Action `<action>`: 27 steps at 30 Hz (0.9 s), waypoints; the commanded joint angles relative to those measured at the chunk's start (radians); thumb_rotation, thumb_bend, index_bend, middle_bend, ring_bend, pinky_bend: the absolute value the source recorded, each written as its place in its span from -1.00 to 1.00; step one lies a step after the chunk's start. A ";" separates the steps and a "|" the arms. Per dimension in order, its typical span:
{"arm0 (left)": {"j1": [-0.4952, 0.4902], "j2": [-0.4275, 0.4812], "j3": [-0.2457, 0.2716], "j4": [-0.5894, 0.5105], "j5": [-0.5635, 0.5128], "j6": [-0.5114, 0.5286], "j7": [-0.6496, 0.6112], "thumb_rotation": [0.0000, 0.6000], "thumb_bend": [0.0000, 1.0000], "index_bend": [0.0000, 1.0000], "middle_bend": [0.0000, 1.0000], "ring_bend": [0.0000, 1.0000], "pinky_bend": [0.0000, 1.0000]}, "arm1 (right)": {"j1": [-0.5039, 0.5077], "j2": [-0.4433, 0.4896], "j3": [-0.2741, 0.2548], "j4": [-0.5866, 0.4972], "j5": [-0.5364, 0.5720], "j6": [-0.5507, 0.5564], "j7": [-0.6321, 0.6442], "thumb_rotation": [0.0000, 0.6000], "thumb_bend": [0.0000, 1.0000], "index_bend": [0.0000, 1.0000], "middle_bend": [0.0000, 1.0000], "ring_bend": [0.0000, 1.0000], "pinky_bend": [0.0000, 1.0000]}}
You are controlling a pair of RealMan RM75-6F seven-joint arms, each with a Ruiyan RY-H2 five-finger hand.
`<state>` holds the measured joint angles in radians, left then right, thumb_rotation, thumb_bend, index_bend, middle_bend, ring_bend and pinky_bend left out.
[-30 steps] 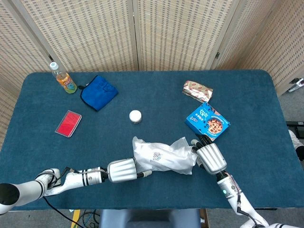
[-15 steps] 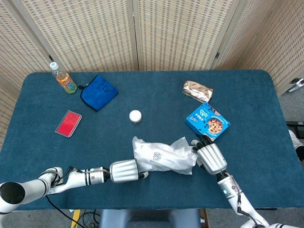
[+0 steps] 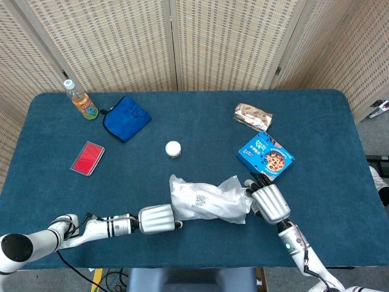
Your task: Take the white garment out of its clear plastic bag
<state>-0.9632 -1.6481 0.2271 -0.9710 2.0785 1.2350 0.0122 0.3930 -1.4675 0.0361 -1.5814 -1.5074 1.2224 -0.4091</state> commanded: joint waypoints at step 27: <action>0.027 0.011 0.014 0.001 -0.068 -0.022 -0.043 1.00 -0.24 0.36 0.69 0.61 0.62 | 0.001 0.013 0.002 -0.015 -0.004 0.006 0.029 1.00 0.11 0.48 -0.33 -0.78 -0.61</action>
<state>-0.9391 -1.6423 0.2406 -0.9644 2.0155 1.2173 -0.0307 0.3939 -1.4570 0.0373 -1.5952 -1.5102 1.2264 -0.3839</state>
